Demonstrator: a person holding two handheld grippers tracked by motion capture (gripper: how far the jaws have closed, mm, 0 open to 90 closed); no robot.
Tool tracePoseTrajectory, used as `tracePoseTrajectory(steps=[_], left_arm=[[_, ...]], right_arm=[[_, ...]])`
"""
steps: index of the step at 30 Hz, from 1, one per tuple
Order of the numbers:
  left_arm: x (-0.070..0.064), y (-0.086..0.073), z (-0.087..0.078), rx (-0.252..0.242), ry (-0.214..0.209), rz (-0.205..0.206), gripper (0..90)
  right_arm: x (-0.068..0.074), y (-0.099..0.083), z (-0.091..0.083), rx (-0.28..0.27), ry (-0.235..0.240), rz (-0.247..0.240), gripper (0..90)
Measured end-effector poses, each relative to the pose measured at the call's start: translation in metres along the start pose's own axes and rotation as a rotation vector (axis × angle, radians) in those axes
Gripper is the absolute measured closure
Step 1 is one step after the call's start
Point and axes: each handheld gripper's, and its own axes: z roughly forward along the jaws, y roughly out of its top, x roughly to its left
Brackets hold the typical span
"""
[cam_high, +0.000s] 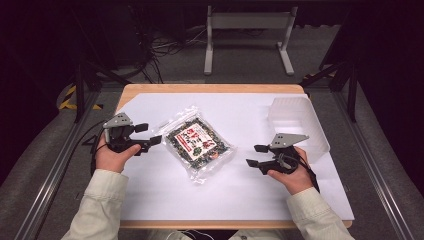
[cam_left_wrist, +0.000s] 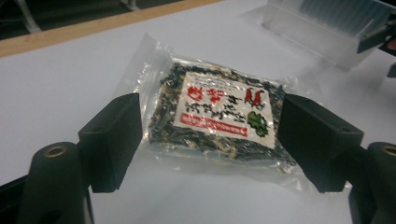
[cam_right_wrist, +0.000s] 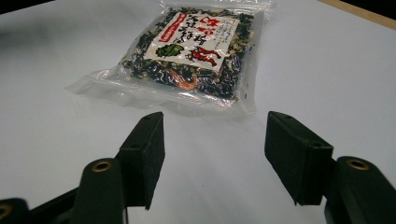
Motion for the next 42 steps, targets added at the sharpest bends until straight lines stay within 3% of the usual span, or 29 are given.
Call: tracePoseTrajectory(steps=[7, 10, 15, 17, 21, 25, 33, 42], left_arm=[[0.020, -0.003, 0.023, -0.018, 0.060, -0.025, 23.3], [0.029, -0.007, 0.030, 0.013, 0.069, -0.049, 22.5], [0.041, -0.014, 0.041, 0.024, 0.076, -0.094, 21.7], [0.043, -0.016, 0.046, 0.026, 0.103, -0.084, 21.8], [0.047, -0.019, 0.055, 0.025, 0.102, -0.087, 22.5], [0.051, -0.024, 0.067, 0.060, 0.115, -0.083, 22.6], [0.062, -0.035, 0.077, 0.083, 0.072, -0.171, 24.5], [0.068, -0.040, 0.083, 0.097, 0.038, -0.203, 35.1]], right_arm=[[0.002, -0.001, -0.003, -0.013, -0.005, -0.001, 37.6], [0.003, -0.002, -0.005, -0.018, -0.011, -0.003, 37.3], [0.006, -0.006, -0.005, -0.006, -0.016, 0.000, 37.1], [0.007, -0.008, -0.005, -0.002, -0.017, -0.001, 37.1], [0.010, -0.011, -0.006, -0.001, -0.018, -0.002, 37.0], [0.010, -0.014, -0.007, 0.004, -0.021, 0.000, 36.8], [0.011, -0.017, -0.010, 0.003, -0.032, 0.008, 36.3], [0.011, -0.022, -0.013, 0.007, -0.040, 0.019, 35.8]])
